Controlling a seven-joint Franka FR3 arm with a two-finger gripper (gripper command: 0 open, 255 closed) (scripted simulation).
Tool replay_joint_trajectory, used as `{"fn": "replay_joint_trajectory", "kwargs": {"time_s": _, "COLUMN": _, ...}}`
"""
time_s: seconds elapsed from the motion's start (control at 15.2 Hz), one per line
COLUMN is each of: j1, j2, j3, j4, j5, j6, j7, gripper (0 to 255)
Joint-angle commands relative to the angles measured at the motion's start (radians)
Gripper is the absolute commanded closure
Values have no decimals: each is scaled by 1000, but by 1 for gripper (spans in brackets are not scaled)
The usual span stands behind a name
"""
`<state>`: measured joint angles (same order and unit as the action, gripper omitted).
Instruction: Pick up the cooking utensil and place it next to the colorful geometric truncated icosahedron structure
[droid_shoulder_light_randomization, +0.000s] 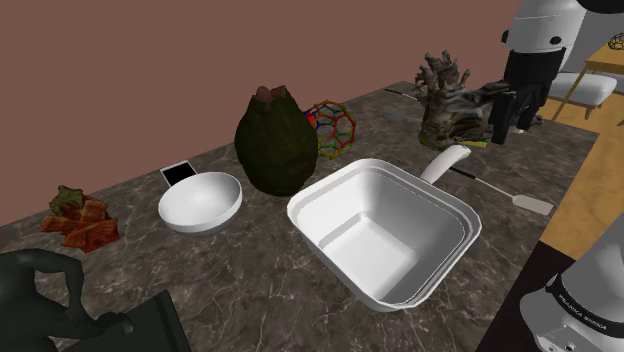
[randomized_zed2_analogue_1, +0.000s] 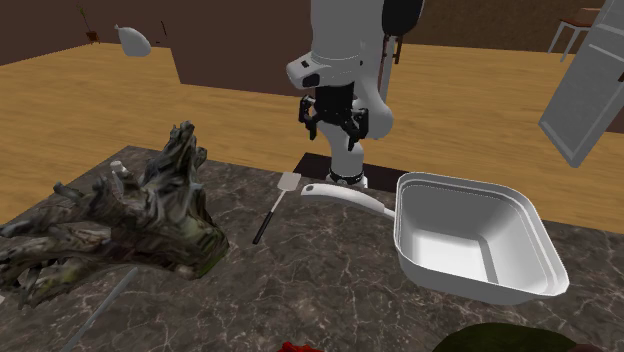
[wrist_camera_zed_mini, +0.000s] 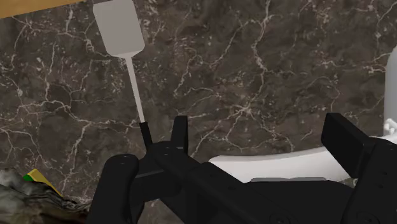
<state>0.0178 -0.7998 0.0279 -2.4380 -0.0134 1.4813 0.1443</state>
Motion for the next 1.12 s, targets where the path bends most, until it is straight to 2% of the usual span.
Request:
{"fn": "replay_joint_trajectory", "kwargs": {"time_s": 0.0, "j1": 0, "j2": 0, "j3": 0, "j4": 0, "j5": 0, "j6": 0, "j7": 0, "gripper": 0}}
{"fn": "replay_joint_trajectory", "kwargs": {"time_s": 0.59, "j1": -59, "j2": -107, "j3": -187, "j4": -294, "j5": -142, "j6": 309, "j7": -212, "gripper": 0}}
{"fn": "replay_joint_trajectory", "kwargs": {"time_s": 1.06, "j1": -126, "j2": -31, "j3": -380, "j4": -430, "j5": -268, "j6": 617, "j7": -389, "gripper": 0}}
